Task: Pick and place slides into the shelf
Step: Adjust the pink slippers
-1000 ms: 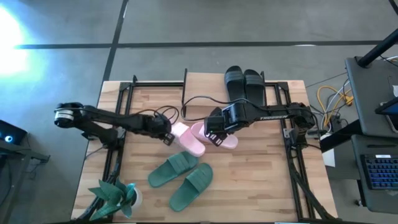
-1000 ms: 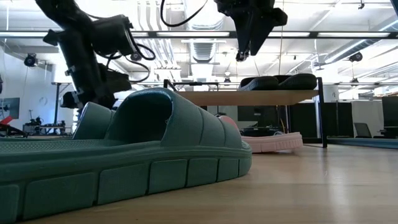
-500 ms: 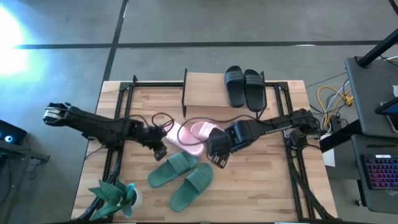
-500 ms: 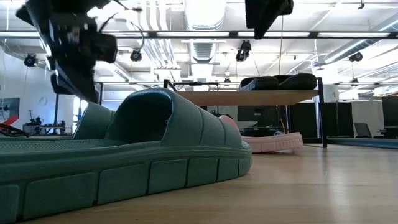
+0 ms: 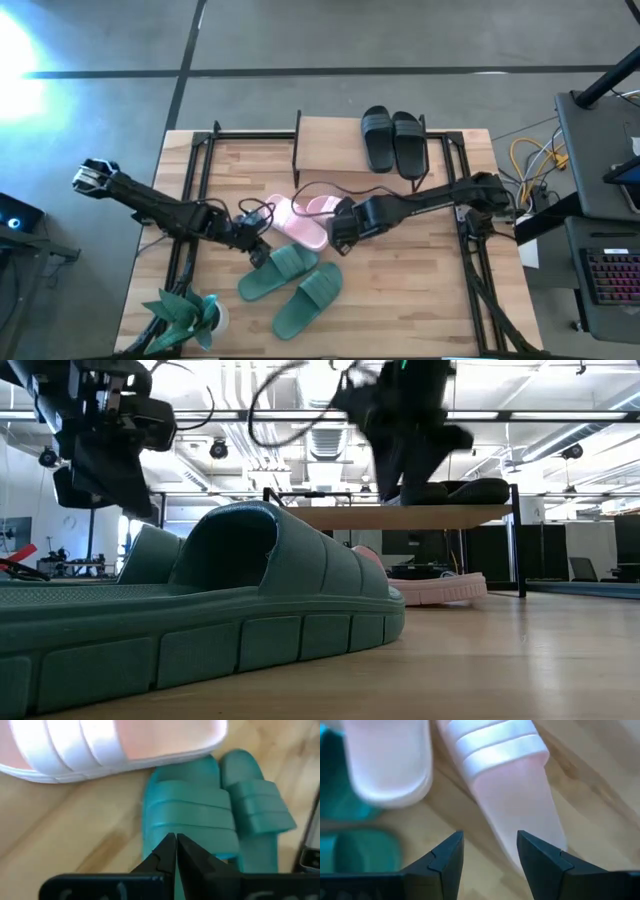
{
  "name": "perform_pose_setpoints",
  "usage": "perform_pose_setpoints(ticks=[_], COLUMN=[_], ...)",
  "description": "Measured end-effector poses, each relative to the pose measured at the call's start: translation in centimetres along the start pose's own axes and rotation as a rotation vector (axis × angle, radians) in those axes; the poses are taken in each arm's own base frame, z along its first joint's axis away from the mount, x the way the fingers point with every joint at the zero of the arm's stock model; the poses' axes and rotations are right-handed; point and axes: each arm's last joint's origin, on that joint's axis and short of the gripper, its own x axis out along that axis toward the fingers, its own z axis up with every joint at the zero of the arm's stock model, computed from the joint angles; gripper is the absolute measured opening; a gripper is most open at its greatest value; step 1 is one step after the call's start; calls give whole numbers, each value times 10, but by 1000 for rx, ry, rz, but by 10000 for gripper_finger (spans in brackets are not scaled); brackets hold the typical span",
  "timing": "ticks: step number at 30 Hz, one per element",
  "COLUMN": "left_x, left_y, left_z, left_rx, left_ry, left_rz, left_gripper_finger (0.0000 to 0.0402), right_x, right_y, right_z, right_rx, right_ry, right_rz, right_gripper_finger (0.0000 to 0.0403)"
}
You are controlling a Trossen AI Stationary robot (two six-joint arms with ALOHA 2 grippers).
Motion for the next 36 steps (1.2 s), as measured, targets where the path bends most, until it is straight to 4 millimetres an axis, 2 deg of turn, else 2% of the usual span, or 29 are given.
perform_pose_setpoints(ticks=[7,12,19,25,31,36], left_x=[0,0,0,0,0,0], left_y=[4,4,4,4,4,4], left_z=[-2,-2,-2,-2,-2,-2], left_rx=[-16,-17,-15,-15,-15,-24], left_ry=[-1,-1,-5,-7,-8,-8], left_rz=[50,51,56,57,57,56], left_gripper_finger=[0,0,0,0,0,0], right_x=[39,51,67,69,62,54], right_y=[-14,-13,-8,-9,9,17], right_z=[0,1,7,10,19,28], right_rx=[67,81,86,95,58,86], right_ry=[-13,-110,-222,-203,-221,-305], right_rz=[-31,-17,113,153,414,517], right_gripper_finger=[163,146,130,128,128,128])
